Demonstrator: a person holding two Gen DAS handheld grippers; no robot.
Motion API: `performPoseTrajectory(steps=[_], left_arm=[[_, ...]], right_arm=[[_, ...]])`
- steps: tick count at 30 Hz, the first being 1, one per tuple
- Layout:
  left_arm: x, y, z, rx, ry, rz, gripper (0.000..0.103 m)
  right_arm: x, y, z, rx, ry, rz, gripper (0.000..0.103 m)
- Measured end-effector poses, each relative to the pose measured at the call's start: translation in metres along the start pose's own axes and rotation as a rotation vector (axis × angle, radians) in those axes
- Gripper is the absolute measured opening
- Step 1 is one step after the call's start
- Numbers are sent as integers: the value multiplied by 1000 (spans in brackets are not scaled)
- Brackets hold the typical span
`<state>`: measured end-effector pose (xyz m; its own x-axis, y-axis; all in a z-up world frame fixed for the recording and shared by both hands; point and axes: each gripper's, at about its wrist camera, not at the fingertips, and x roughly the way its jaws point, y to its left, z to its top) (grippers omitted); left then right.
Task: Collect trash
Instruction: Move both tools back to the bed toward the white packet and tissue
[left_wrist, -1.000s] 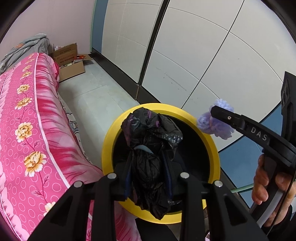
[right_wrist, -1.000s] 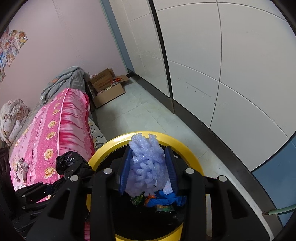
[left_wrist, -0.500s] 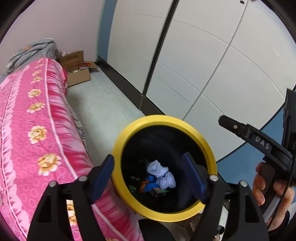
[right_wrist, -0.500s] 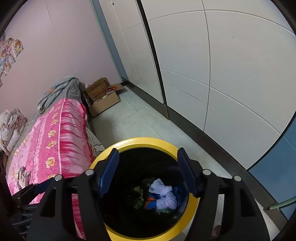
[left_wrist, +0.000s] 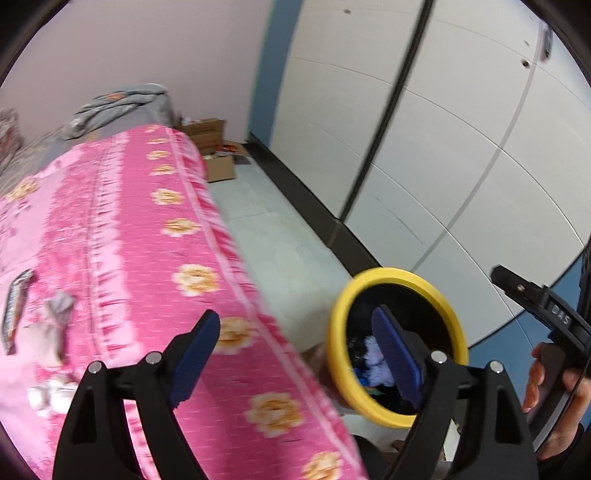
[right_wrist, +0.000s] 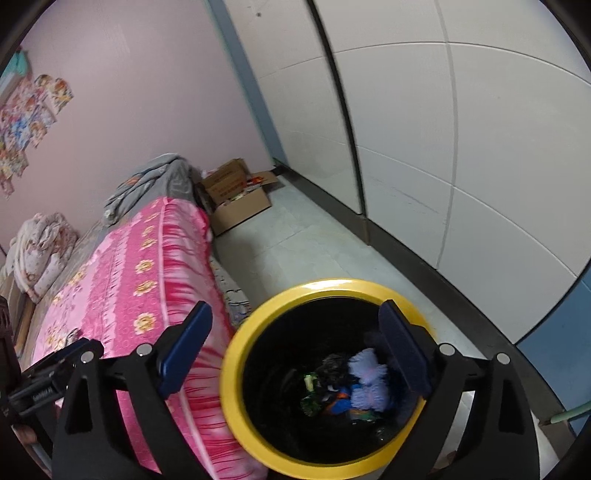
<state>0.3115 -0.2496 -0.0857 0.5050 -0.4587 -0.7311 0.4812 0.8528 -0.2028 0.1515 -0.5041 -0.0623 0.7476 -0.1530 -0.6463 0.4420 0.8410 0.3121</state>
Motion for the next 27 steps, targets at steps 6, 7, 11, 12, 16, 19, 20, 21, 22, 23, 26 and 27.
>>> performPoseTrajectory(steps=[6, 7, 11, 12, 16, 19, 20, 21, 22, 23, 26, 27], left_arm=[[-31, 69, -2, -88, -35, 65, 81], [-35, 80, -3, -100, -40, 77, 81], [-54, 123, -7, -166, -54, 119, 81], [-59, 134, -8, -177, -58, 131, 81], [-71, 174, -13, -213, -59, 187, 81], [-77, 203, -16, -239, -54, 226, 81], [-78, 215, -18, -251, -50, 237, 81], [-79, 223, -21, -261, -46, 244, 81], [-79, 231, -22, -271, -43, 251, 81], [-78, 240, -23, -282, -39, 260, 81], [-77, 265, -27, -310, -31, 282, 81], [-76, 268, -29, -311, -28, 288, 81]], right_arm=[[-5, 48, -5, -66, -15, 69, 90], [-5, 57, -6, -81, -17, 76, 90], [-2, 94, -10, -118, -5, 111, 93], [-1, 104, -11, -128, -2, 118, 93], [9, 139, -19, -166, 36, 157, 95], [16, 167, -28, -196, 71, 222, 95], [18, 179, -33, -211, 84, 251, 95], [20, 191, -37, -228, 96, 277, 95], [22, 199, -40, -241, 106, 294, 95], [25, 210, -45, -263, 122, 320, 95], [34, 241, -64, -320, 173, 378, 95], [37, 253, -71, -347, 191, 395, 95]])
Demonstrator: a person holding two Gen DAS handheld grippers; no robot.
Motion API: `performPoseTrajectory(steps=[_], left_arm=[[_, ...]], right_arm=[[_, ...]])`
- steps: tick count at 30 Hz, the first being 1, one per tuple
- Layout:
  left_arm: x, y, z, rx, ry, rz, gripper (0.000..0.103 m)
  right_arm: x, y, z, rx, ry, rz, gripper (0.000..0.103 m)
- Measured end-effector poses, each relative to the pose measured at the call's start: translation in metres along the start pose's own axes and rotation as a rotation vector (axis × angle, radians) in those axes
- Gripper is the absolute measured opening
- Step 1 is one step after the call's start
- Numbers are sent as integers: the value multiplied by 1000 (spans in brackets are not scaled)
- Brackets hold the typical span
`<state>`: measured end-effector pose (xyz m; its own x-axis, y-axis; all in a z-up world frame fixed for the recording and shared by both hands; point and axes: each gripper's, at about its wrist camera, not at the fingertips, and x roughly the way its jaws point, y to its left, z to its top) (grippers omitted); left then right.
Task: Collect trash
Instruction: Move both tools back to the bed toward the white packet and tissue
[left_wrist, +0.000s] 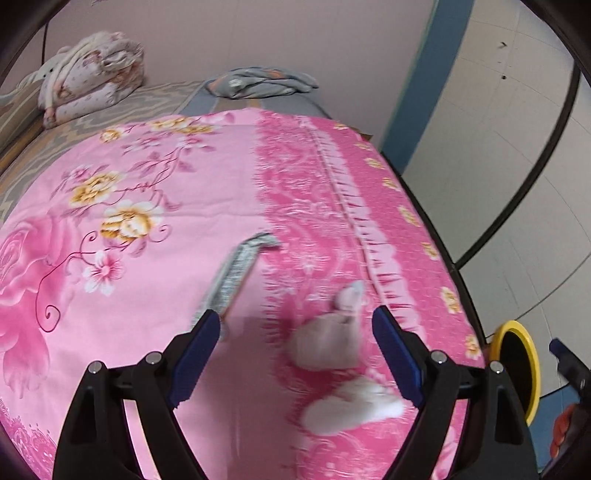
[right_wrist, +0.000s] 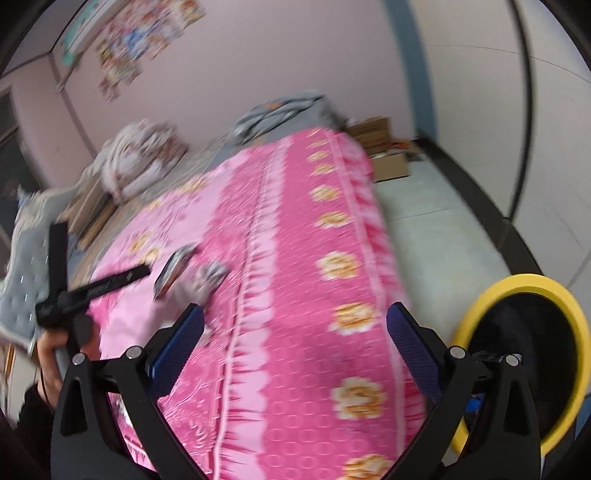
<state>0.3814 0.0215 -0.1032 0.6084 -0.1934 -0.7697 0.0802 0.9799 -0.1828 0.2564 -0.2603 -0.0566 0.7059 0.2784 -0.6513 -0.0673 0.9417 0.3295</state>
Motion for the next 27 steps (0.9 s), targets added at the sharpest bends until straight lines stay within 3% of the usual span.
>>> performPoseTrajectory(steps=[4, 12, 27], left_arm=[[11, 20, 4, -10, 5, 35, 81], [39, 46, 15, -29, 19, 75, 81], [99, 70, 19, -81, 95, 57, 79]], right_arm=[[29, 31, -8, -70, 71, 70, 95], [78, 90, -29, -257, 166, 123, 95], [130, 140, -43, -484, 207, 128, 94]])
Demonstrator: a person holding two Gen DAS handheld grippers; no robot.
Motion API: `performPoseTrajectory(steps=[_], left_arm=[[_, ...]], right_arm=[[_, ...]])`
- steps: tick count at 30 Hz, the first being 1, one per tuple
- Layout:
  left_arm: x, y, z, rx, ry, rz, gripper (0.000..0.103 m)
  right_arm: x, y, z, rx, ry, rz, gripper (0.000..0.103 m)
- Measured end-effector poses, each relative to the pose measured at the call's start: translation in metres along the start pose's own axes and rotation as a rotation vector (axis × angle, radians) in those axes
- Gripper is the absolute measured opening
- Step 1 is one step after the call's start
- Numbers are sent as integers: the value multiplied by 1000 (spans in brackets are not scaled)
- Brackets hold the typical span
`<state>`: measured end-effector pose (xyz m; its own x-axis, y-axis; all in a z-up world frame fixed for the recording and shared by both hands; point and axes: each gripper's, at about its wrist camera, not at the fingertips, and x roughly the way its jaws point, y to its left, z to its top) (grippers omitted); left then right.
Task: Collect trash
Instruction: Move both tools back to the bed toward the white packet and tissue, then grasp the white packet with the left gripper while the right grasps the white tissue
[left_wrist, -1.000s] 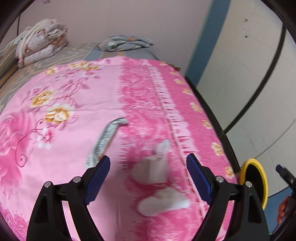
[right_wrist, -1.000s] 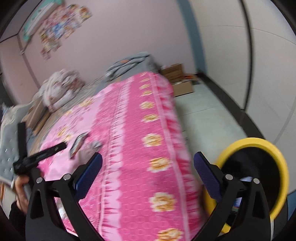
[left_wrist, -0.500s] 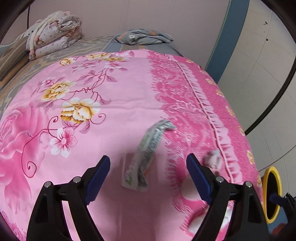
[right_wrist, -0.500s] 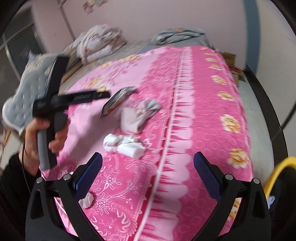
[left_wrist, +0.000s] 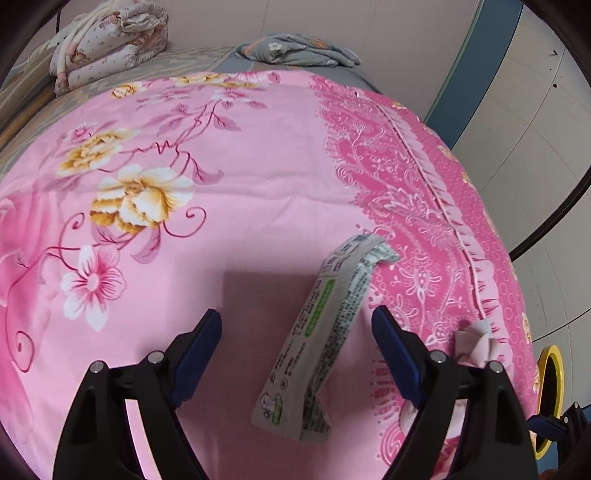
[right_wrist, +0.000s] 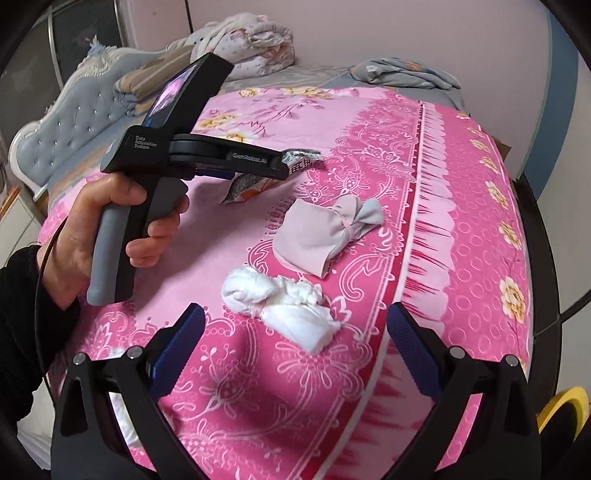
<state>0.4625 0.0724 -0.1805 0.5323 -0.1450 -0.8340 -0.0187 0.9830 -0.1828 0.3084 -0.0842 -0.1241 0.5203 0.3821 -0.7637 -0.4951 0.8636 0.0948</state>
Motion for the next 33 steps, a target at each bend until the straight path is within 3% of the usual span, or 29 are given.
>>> performPoseTrajectory(steps=[5, 7, 9, 11, 14, 23, 24, 33], left_arm=[[4, 1, -1, 10, -13, 14, 68], [5, 2, 0, 11, -19, 21, 60], [4, 4, 1, 7, -24, 26, 53], [4, 5, 2, 9, -30, 35, 39], [2, 6, 2, 7, -40, 34, 30], [-5, 6, 1, -5, -48, 24, 25], [-6, 6, 0, -7, -50, 22, 25], [-30, 7, -8, -16, -59, 11, 25]], right_arm=[[17, 0, 3, -13, 13, -3, 92], [24, 1, 2, -17, 27, -8, 76], [29, 2, 2, -17, 36, -6, 73], [31, 2, 1, -5, 36, 1, 68], [30, 4, 0, -8, 29, 6, 52], [24, 6, -6, 6, 25, -3, 31], [23, 5, -7, 13, 24, -4, 19], [7, -6, -11, 85, 9, 3, 18]])
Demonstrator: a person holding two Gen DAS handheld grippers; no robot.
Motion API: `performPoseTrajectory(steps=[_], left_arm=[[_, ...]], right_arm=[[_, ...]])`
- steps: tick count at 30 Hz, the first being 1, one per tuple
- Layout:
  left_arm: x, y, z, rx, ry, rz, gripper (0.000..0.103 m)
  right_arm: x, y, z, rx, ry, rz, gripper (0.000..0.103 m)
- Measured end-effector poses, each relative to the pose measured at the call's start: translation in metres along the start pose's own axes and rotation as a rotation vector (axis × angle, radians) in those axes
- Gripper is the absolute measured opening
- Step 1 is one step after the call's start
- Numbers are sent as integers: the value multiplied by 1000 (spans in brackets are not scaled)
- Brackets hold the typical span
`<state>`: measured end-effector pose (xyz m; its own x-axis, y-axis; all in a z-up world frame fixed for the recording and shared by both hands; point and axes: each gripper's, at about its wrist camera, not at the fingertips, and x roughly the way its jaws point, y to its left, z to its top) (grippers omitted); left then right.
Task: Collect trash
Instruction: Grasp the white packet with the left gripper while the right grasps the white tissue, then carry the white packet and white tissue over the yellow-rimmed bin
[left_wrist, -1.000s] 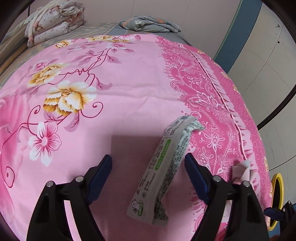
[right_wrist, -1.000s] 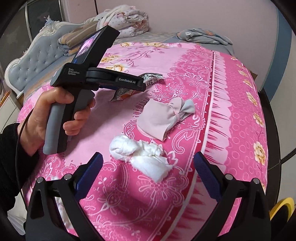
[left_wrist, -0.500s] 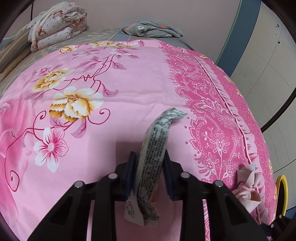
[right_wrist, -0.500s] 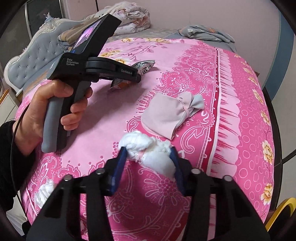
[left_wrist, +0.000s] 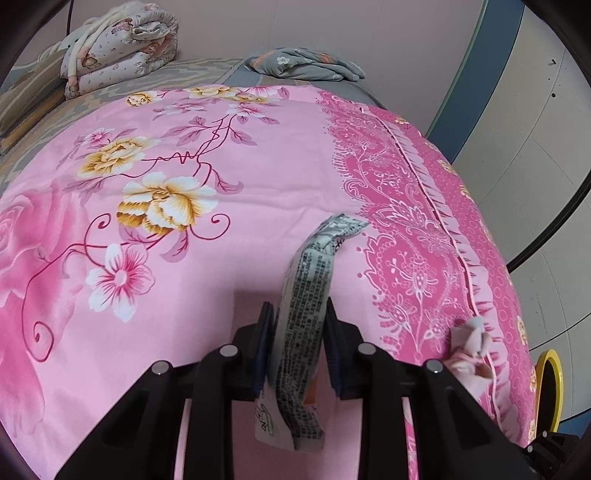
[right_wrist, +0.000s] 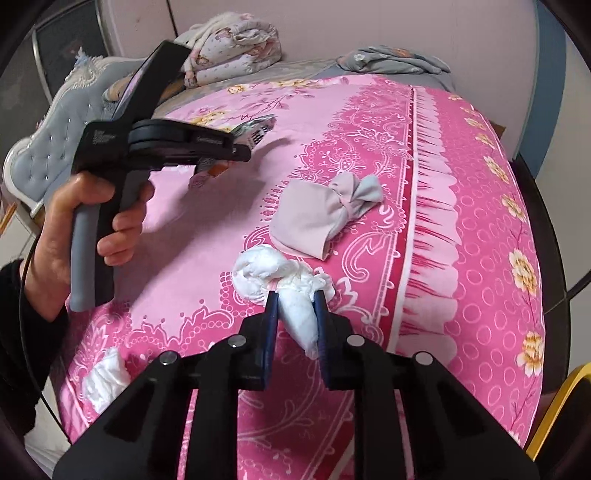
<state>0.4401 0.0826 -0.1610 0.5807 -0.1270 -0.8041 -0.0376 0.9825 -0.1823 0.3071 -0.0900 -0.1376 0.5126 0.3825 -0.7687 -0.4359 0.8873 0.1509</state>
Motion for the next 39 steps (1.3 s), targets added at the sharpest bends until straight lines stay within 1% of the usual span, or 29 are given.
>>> performPoseTrajectory(steps=[7, 13, 19, 24, 28, 34, 39], left_arm=[[-25, -7, -9, 16, -17, -4, 25], [-52, -30, -16, 38, -45, -23, 25], [-78, -70, -22, 93, -70, -57, 25], [-93, -115, -28, 139, -84, -90, 25], [-103, -148, -32, 172, -92, -130, 25], [-114, -198, -38, 225, -90, -182, 25], [-123, -238, -46, 269, -90, -244, 25]], right_arm=[[-33, -9, -6, 70, -44, 0, 18], [-74, -25, -9, 140, -109, -28, 18], [-115, -42, -15, 194, -176, -67, 18], [-148, -61, -23, 248, -220, -121, 18], [-173, -79, -33, 297, -246, -167, 18], [-220, -116, -48, 377, -313, -229, 18], [-259, -154, -64, 461, -357, -289, 18]])
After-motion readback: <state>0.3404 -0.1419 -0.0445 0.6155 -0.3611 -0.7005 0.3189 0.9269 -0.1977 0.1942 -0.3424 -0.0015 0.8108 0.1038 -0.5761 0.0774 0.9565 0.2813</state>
